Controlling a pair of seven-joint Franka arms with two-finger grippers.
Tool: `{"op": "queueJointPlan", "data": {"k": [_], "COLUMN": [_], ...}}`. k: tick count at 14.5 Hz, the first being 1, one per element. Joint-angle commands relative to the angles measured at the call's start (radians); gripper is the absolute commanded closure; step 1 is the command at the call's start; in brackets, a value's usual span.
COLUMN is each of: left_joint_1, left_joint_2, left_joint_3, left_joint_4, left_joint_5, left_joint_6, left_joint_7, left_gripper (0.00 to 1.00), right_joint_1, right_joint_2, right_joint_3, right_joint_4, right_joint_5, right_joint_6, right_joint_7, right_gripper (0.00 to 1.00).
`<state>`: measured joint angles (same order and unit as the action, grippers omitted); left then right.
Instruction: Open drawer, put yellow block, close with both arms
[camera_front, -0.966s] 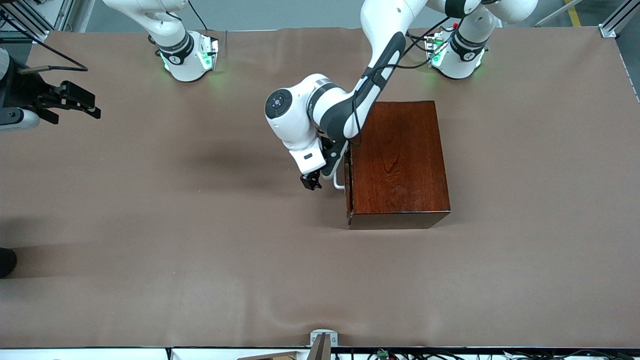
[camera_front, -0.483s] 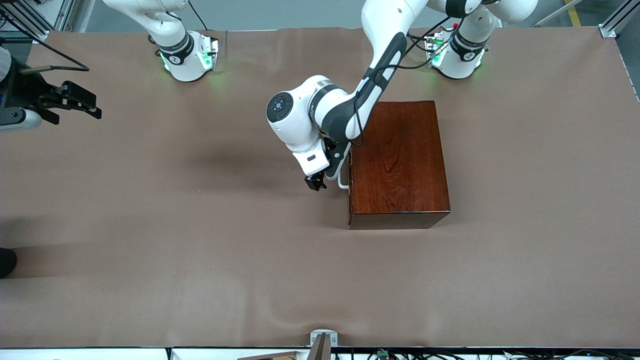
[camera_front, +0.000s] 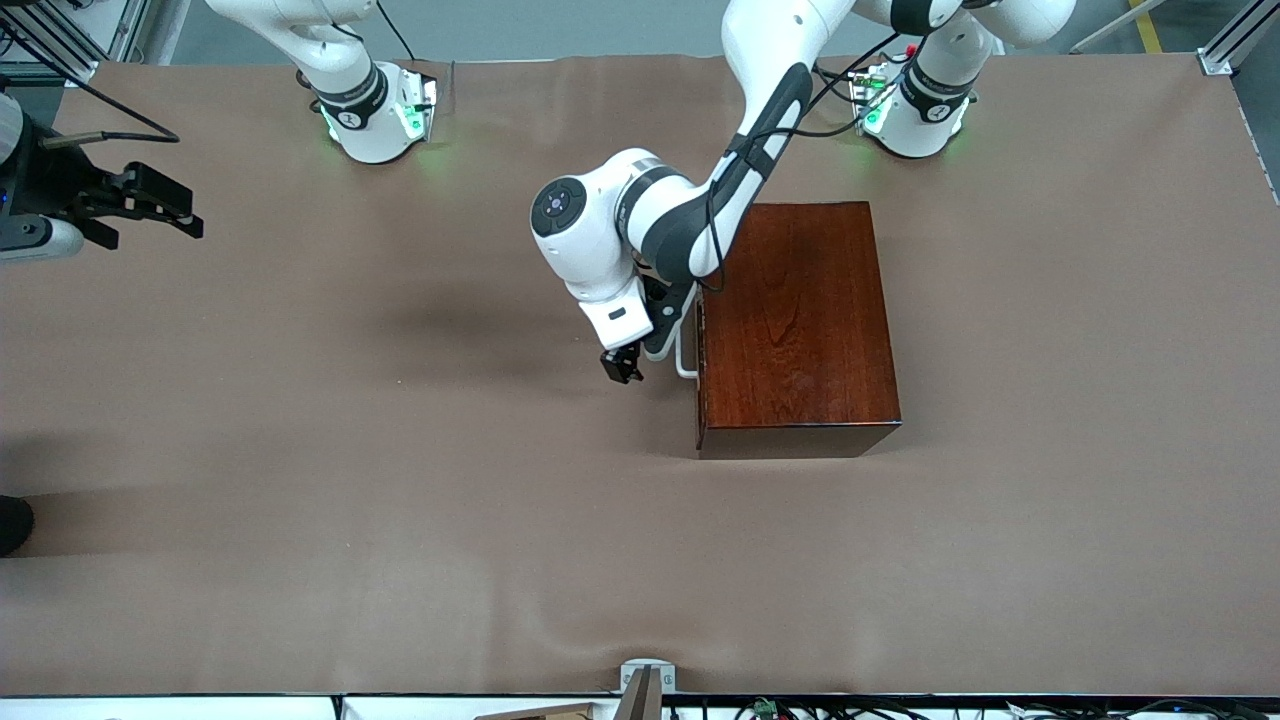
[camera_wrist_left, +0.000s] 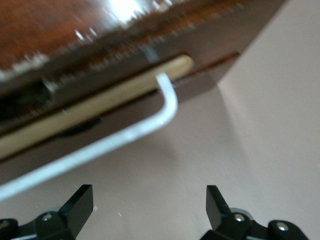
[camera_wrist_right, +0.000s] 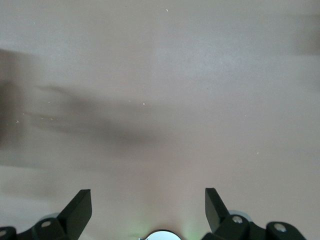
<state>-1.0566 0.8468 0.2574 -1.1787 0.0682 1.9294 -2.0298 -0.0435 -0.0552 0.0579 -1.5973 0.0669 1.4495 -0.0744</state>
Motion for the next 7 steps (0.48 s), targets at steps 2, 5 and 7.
{"op": "queueJointPlan", "data": {"k": [2,5,7], "left_joint_1": [-0.020,-0.014,-0.005], "left_joint_2": [-0.049,-0.130,-0.188], "left_joint_3": [0.008,0.014,0.014], "left_joint_4": [-0.007,-0.012,-0.018], "left_joint_5": [0.028,0.033,0.033], "left_joint_6": [0.056,0.042,0.020], "left_joint_7": [-0.014,0.006,0.031], "left_gripper": [0.00,0.00,0.00], "right_joint_1": [-0.001,-0.001,-0.001], "right_joint_2": [-0.020,-0.018,-0.015], "right_joint_3": [0.011,0.011,0.011], "right_joint_4": [-0.013,-0.010,-0.004], "right_joint_5": [-0.016,-0.016,-0.016], "right_joint_6": [0.008,0.009,0.011], "right_joint_7": [-0.015,-0.015,-0.015], "right_gripper": [0.00,0.00,0.00]}}
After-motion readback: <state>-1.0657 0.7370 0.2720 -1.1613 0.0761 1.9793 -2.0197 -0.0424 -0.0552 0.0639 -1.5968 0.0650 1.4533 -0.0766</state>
